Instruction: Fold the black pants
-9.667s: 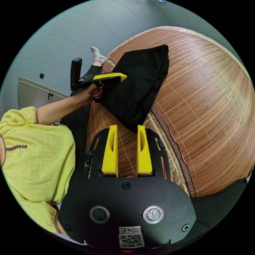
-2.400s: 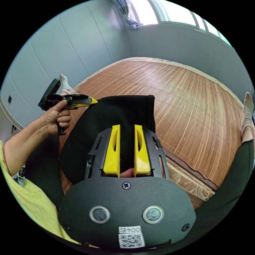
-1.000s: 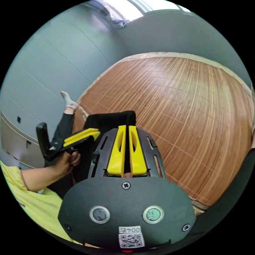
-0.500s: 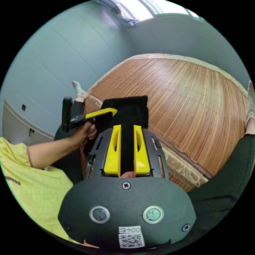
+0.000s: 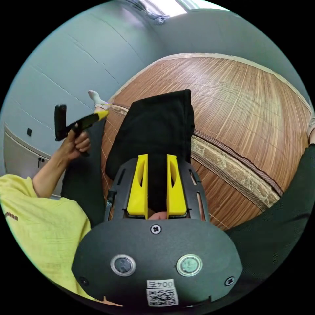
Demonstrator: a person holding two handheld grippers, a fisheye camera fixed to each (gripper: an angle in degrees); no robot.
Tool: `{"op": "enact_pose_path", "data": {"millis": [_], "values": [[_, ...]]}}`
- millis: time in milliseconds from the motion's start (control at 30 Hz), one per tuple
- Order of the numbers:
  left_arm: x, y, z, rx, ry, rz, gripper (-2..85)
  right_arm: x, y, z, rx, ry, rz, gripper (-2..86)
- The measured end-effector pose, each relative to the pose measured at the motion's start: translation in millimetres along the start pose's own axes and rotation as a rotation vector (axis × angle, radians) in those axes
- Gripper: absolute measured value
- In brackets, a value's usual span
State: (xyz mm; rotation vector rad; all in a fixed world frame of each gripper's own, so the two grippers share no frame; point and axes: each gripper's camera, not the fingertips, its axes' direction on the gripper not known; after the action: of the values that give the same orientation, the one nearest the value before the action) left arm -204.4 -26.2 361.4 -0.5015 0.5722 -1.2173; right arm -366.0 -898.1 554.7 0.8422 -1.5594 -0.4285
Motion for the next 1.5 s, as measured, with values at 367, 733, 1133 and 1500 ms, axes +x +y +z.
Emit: {"op": "enact_pose_path", "data": {"millis": [367, 733, 1133, 1500], "values": [[114, 59, 62, -0.521, -0.316, 0.461, 10.5, -28, -6, 24, -0.278, 0.224, 0.007, 11.5], [135, 48, 11, -0.289, -0.221, 0.336, 10.6, -21, -25, 4, -0.168, 0.133, 0.0, 10.8], [167, 76, 11, -0.28, -0.169, 0.342, 11.7, 40, -25, -12, -0.178, -0.069, 0.243, 16.0], [286, 126, 55, -0.315, -0.276, 0.783, 14.7, 121, -4, 26, -0.317, -0.372, 0.543, 12.0]]}}
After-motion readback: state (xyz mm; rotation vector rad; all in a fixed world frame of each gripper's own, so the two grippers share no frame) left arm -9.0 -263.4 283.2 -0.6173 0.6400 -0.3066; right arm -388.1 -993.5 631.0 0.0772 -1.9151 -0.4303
